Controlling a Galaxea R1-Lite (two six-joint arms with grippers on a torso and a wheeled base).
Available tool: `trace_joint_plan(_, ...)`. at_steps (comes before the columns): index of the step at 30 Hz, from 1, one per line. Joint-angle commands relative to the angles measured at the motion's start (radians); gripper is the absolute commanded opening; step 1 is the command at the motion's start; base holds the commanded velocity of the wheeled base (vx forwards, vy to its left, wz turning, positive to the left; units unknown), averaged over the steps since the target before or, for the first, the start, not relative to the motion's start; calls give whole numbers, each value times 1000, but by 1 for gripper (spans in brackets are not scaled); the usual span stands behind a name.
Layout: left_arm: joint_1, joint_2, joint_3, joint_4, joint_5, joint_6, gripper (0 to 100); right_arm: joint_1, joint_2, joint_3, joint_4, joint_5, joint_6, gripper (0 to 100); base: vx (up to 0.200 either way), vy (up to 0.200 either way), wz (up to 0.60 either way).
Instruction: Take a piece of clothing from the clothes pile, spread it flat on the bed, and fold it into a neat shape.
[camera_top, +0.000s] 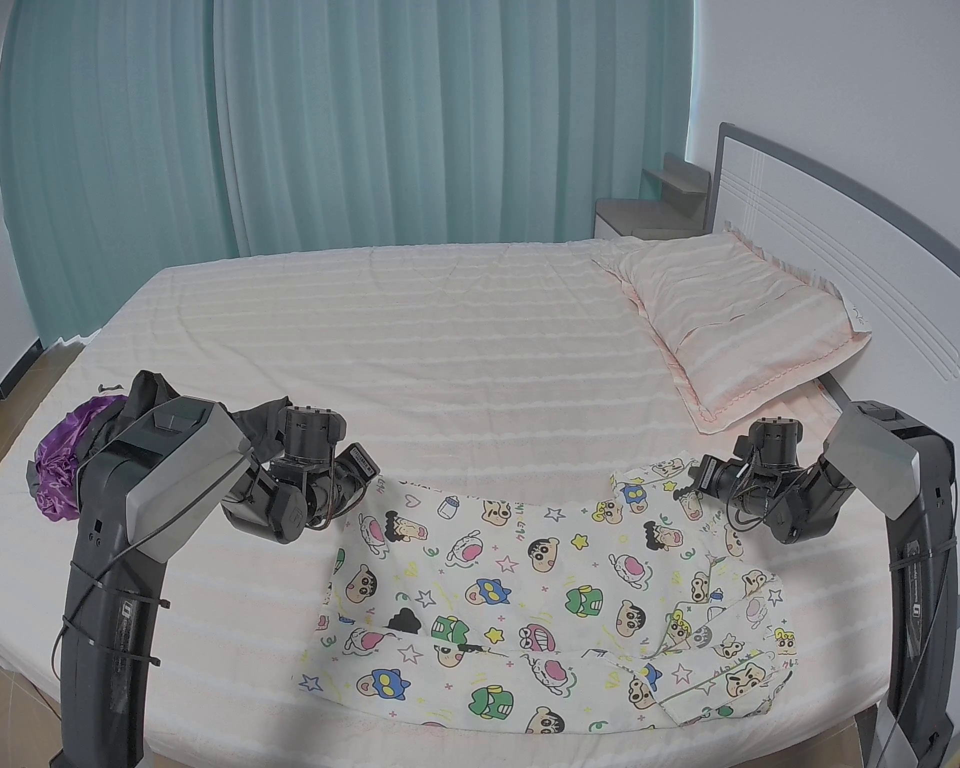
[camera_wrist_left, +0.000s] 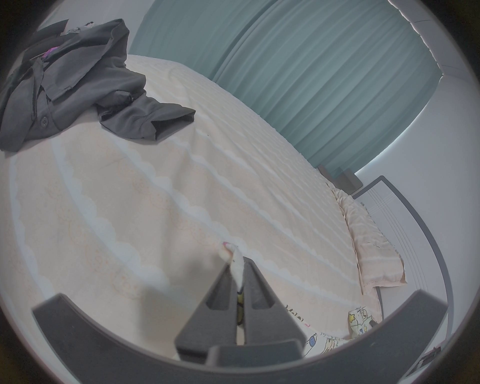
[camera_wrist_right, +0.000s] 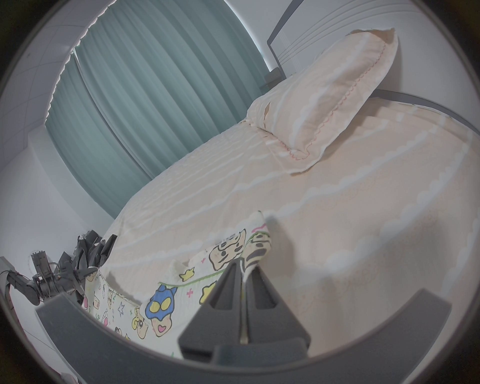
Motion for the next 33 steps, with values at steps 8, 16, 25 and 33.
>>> trace_joint_plan(8, -8, -6, -19, 5, 3, 20, 0, -21, -8, 2, -18, 3, 11, 0, 0, 0, 0)
trace_joint_plan(16, -8, -6, -19, 6, 3, 25, 0, -22, -32, 31, -4, 53, 11, 0, 0, 0, 0)
trace_joint_plan(25, -8, -6, -18, 31, 3, 25, 0, -21, -14, -6, 19, 72, 12, 100, 0, 0, 0)
trace_joint_plan(33, -8, -8, -16, 31, 5, 25, 0, -8, 22, -116, 142, 64, 21, 100, 0, 0, 0)
